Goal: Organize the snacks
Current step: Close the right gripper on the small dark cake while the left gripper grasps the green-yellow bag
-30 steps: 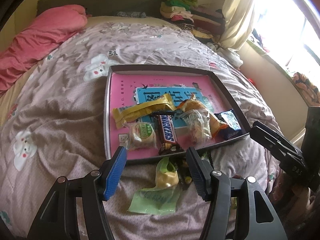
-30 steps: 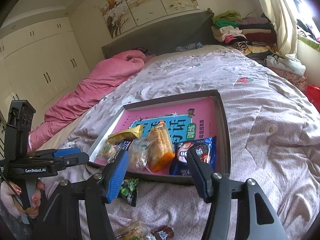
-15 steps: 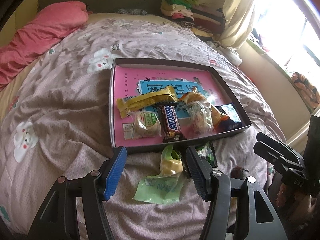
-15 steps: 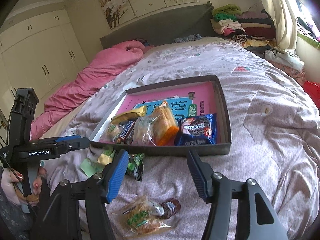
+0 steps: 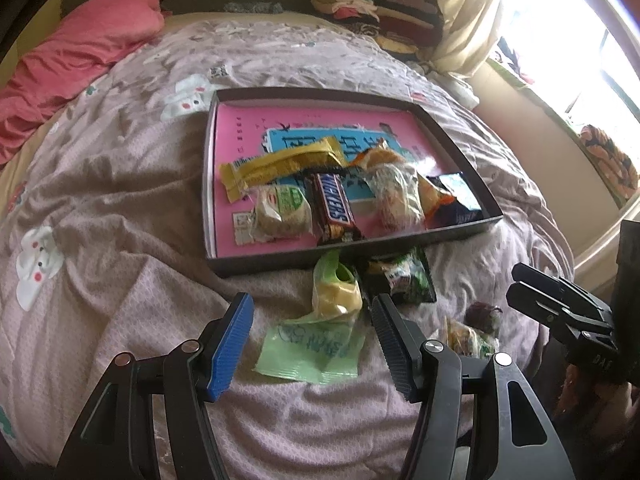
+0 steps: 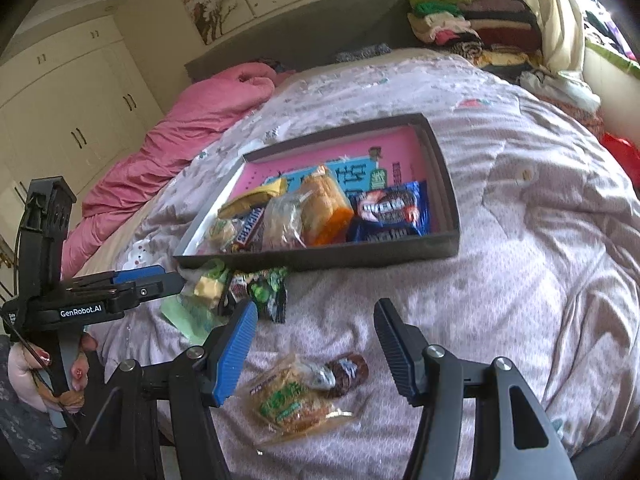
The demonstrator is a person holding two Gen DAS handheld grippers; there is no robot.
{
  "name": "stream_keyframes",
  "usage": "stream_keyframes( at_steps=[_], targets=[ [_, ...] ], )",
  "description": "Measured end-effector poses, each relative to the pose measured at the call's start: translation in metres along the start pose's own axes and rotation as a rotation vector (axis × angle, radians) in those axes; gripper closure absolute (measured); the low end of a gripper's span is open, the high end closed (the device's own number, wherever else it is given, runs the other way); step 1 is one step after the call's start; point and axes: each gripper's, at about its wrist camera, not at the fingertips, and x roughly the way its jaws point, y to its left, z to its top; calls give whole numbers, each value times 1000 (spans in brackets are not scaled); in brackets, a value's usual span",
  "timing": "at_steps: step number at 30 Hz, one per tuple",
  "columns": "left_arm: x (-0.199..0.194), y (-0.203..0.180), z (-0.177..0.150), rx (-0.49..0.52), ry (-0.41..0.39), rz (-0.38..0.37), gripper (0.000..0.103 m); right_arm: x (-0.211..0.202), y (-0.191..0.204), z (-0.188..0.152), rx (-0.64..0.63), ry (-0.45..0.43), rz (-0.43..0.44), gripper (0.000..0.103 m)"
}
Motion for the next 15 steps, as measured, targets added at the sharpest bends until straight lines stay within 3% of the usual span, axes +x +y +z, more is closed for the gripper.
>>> stream_keyframes(
  at_steps=[15],
  targets=[
    [13, -6, -7, 47, 42, 17, 39, 10, 4, -14, -10, 98, -38, 43]
  ],
)
